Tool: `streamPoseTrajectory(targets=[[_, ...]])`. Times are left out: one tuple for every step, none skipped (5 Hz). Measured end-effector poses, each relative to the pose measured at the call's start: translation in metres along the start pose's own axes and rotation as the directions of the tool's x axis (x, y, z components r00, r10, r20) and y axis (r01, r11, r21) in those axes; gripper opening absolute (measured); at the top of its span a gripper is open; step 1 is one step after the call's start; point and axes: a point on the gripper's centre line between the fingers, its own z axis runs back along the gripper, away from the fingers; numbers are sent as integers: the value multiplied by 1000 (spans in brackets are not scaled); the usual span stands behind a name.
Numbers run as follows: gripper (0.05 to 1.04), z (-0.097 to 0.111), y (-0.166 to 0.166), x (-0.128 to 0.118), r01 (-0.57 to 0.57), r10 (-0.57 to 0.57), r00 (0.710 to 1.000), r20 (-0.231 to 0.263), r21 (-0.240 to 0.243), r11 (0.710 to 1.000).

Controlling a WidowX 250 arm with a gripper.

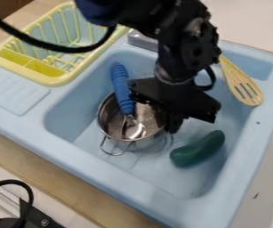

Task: Put the silver pot in the middle inside of the sink

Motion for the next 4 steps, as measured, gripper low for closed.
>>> streamPoseTrajectory(targets=[[210, 13, 3, 2, -24, 24, 1000, 15, -37, 999], [451, 15, 5, 2, -47, 47, 999, 2, -49, 998], [749, 14, 7, 1, -49, 47, 999, -20, -74, 996], [981, 23, 10, 4, -68, 68, 998, -1, -98, 993]])
